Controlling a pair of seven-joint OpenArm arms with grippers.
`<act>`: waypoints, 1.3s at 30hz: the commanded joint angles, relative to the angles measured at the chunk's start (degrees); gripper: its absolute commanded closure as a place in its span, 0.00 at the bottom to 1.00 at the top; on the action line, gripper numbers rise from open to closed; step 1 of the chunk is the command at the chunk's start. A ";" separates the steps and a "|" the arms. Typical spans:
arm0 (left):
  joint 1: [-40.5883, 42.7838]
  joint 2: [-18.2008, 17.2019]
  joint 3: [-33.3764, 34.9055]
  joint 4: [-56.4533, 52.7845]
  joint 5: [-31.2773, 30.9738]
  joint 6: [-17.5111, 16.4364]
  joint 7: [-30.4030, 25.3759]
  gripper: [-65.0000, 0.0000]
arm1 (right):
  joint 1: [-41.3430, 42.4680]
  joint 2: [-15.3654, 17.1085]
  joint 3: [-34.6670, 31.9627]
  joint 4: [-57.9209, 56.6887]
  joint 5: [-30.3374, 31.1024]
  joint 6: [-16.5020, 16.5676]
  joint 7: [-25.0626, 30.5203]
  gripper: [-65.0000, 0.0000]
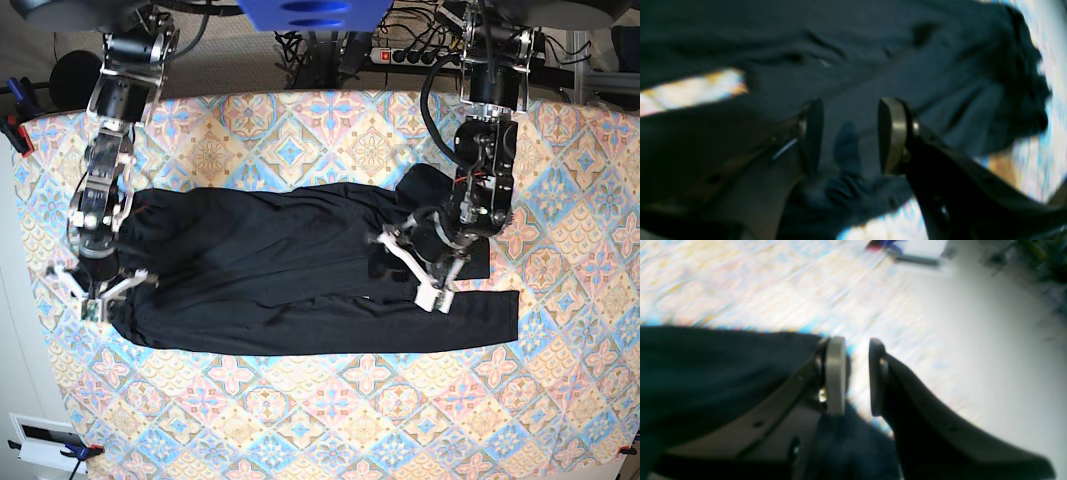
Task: Layout the t-shirt on the table in an organized manner, then fold the t-shirt properly
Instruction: 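Release the shirt and move both grippers toward the collar end, then grasp the collar-end corners of the shirt with both grippers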
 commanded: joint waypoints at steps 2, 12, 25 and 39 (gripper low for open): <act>-1.19 -3.18 4.62 2.53 -2.30 -3.08 2.02 0.61 | -2.29 0.54 -0.01 2.96 2.34 -0.11 1.58 0.82; 4.08 -13.64 10.86 8.94 -12.06 -6.69 3.87 0.61 | -9.41 0.80 0.08 4.63 8.06 -0.11 1.66 0.82; 15.60 -23.93 6.37 18.70 -12.93 -6.60 3.69 0.41 | -9.68 0.80 0.08 5.25 8.15 -0.11 1.66 0.82; 19.73 -20.85 5.58 20.28 9.31 -6.78 3.69 0.47 | -9.68 0.45 0.08 4.54 8.23 -0.11 1.66 0.82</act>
